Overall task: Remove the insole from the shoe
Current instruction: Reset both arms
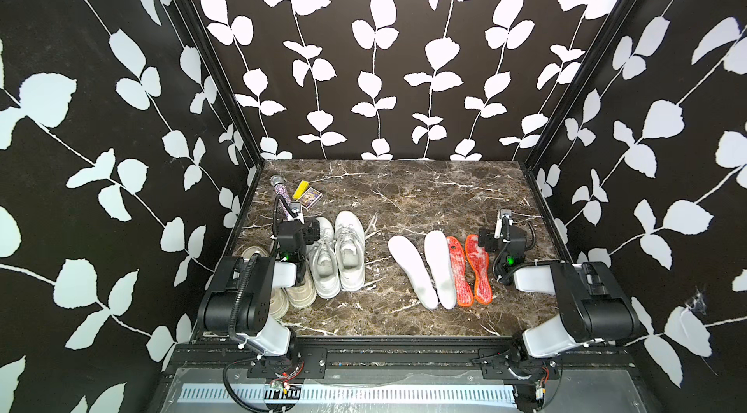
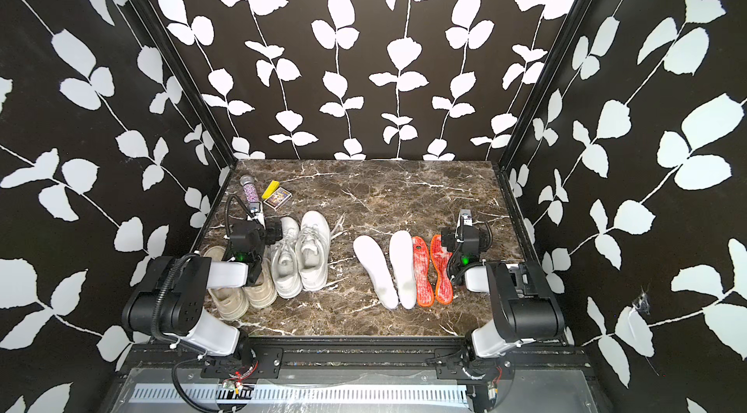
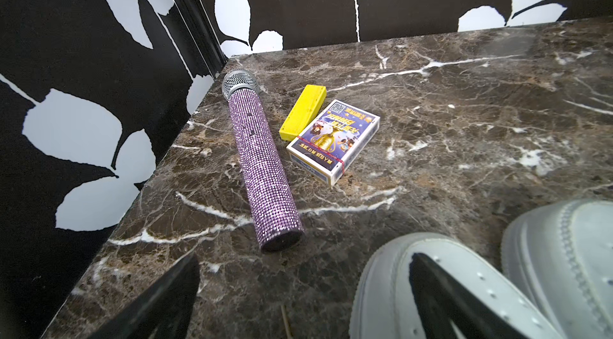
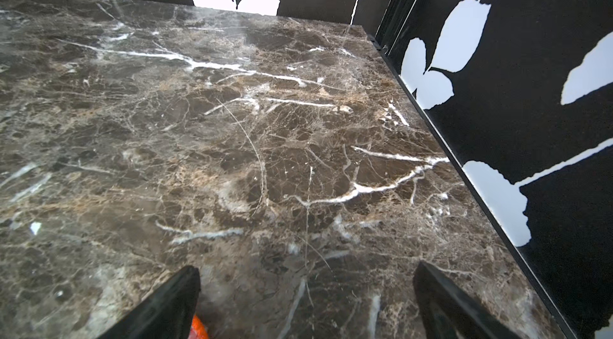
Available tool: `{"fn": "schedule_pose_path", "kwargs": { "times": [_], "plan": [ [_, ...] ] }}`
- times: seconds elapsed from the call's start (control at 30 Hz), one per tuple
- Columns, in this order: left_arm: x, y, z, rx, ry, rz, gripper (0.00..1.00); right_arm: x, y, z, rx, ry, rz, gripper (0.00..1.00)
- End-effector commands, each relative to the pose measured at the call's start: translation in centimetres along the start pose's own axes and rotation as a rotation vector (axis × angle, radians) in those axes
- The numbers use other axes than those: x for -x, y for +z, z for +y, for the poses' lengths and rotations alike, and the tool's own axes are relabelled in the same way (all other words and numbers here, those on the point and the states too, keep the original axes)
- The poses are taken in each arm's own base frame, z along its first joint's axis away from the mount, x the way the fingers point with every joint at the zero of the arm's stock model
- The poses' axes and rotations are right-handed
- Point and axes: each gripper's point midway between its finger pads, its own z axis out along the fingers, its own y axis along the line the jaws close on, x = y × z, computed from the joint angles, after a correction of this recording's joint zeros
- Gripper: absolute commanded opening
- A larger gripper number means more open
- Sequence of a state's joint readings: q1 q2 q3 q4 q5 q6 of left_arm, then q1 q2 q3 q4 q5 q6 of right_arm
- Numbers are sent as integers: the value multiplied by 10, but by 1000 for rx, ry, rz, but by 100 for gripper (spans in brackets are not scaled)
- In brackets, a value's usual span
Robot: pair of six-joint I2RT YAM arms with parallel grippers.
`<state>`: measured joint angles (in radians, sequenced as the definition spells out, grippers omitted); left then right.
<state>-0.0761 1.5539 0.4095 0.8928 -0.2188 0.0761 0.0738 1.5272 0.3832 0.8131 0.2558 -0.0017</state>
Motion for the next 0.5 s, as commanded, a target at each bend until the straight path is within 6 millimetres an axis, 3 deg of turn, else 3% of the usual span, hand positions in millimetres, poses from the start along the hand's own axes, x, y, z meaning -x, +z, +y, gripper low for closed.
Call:
{"fn": "schedule_pose_path", "kwargs": {
  "times": [0.0,0.47],
  "plan": [
    [-4,-3,-2,-16,20,7,100,15,0,-5,-23,31,-59,99],
    [-4,-2,-2,-14,21,5,100,15,1,-6,-18,39,-58,99]
  ]
}}
